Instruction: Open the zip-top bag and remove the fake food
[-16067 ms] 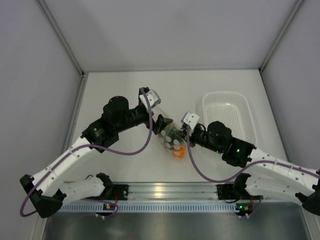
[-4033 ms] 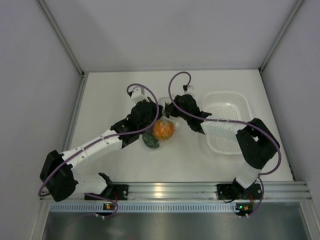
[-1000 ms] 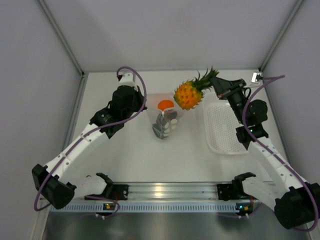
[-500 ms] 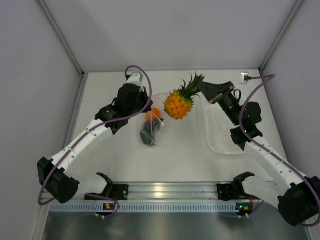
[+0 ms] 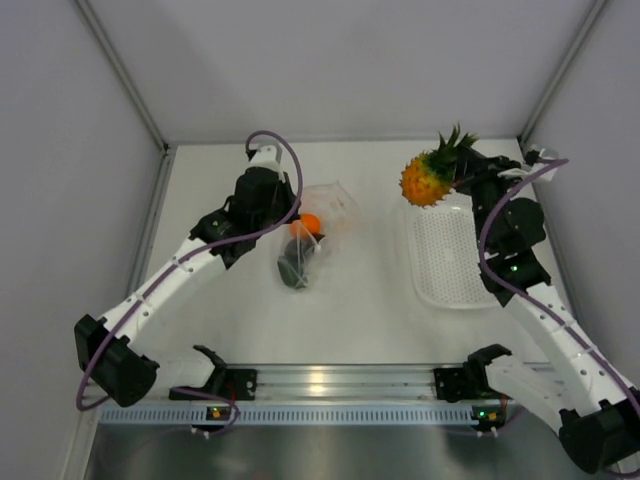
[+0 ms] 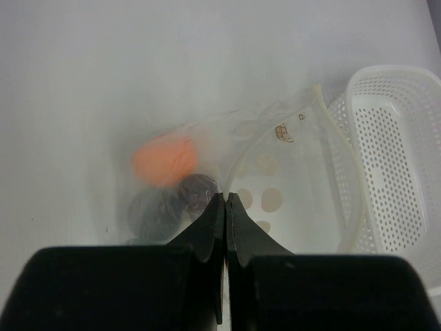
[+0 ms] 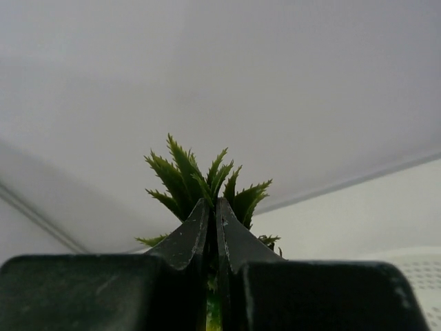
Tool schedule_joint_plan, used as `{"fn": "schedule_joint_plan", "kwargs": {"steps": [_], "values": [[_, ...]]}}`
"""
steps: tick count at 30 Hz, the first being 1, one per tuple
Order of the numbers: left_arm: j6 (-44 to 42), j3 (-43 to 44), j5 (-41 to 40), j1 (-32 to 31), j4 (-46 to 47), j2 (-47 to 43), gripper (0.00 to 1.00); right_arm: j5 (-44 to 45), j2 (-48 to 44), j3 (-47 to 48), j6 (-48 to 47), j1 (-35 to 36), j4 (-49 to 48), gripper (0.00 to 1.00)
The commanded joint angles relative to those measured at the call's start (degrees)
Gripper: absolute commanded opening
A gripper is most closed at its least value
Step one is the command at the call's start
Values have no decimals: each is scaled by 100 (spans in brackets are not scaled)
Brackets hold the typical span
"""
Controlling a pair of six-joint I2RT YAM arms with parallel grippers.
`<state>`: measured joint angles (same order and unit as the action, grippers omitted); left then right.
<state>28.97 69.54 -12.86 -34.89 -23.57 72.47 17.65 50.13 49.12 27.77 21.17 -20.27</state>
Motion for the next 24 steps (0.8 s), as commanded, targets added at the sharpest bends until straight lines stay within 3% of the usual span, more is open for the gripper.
{"fn": "schedule_joint_plan", "kwargs": {"steps": [1, 9, 17, 24], "values": [[-32, -37, 56, 27, 265, -224, 0, 1117, 225, -183, -966, -156, -107, 0], [-129, -107, 143, 26, 257, -470, 0, 1109, 866, -719, -1835, -499, -1223, 0], [-146, -46, 416, 18, 222, -541, 0, 1232, 2034, -1580, -2284, -517, -3794, 0], [-234, -107, 486, 27, 107, -593, 0, 1065, 3063, -1836, -2724, -544, -5099, 0]]}}
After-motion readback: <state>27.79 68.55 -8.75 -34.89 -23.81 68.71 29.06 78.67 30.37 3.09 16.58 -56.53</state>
